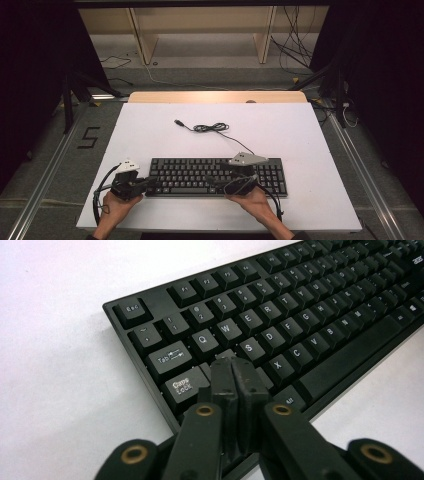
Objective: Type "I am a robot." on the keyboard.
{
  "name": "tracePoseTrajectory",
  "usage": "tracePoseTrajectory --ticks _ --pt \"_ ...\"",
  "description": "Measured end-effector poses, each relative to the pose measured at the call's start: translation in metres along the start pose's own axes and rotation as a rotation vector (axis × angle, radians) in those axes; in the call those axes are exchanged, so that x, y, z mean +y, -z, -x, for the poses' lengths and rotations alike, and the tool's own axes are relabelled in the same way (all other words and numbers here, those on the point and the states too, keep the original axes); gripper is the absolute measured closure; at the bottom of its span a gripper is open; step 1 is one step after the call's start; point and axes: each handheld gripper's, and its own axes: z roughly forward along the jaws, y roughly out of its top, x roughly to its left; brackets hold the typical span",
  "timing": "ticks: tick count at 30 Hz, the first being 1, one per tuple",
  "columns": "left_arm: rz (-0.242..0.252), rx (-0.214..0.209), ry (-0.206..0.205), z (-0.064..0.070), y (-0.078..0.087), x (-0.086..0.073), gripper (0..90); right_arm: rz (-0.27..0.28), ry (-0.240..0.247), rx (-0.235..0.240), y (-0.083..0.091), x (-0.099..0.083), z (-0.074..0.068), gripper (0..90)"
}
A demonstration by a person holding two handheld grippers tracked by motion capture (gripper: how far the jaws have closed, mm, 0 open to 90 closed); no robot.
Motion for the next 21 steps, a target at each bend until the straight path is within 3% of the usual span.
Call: tracePoseTrajectory --ticks 8,21 --pt "-0.038 0.010 -0.006 -0.0003 -0.0051 -0.0014 88.9 -0.006 0.003 0.007 0.0001 -0.0014 -0.0016 29.1" --pt "-0.046 0.025 0.001 -0.0005 -0.0073 -0.0011 88.9 -0.011 0.007 0.011 -0.0013 -0.0023 -0.0036 29.1"
